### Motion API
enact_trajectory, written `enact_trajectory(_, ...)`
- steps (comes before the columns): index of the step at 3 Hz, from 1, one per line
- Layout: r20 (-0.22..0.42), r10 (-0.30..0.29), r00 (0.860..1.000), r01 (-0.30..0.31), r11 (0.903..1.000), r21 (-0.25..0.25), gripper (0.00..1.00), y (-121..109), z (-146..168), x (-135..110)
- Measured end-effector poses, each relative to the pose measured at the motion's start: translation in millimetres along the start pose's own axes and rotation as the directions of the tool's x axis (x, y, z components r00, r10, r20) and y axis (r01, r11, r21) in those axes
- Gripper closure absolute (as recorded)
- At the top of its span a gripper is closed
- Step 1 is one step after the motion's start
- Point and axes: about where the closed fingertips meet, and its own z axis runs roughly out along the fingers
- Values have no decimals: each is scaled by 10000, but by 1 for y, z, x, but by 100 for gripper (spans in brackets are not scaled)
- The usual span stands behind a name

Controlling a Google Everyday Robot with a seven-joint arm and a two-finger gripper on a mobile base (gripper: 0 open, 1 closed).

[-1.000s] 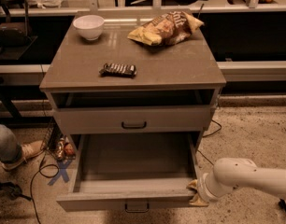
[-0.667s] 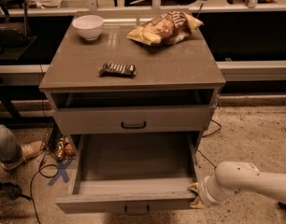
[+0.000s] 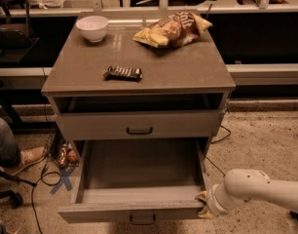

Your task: Open middle drawer

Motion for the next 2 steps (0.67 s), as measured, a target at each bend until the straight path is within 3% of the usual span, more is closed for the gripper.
enact_trajectory(2, 14, -5, 10000, 5, 10000, -49, 5, 2, 2, 0)
